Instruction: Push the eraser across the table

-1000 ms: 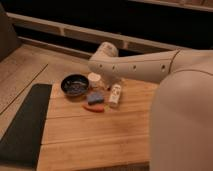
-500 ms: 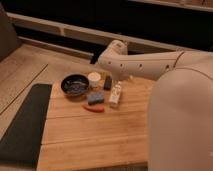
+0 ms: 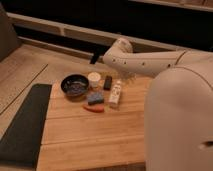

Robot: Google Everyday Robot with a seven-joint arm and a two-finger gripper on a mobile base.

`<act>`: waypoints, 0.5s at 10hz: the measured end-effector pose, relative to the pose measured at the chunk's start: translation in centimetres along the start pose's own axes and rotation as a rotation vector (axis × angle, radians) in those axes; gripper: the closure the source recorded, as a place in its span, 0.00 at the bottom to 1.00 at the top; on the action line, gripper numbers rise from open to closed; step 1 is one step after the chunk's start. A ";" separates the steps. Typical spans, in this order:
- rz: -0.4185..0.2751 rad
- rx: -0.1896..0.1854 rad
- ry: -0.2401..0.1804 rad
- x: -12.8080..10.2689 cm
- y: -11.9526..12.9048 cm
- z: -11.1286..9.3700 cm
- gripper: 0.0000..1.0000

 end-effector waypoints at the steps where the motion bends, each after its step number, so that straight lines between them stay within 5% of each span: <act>1: -0.020 -0.002 -0.021 -1.3 0.7 0.0 0.98; 3: -0.055 -0.058 -0.064 -3.4 2.8 0.4 1.00; 5: -0.093 -0.152 -0.103 -5.4 5.2 1.3 1.00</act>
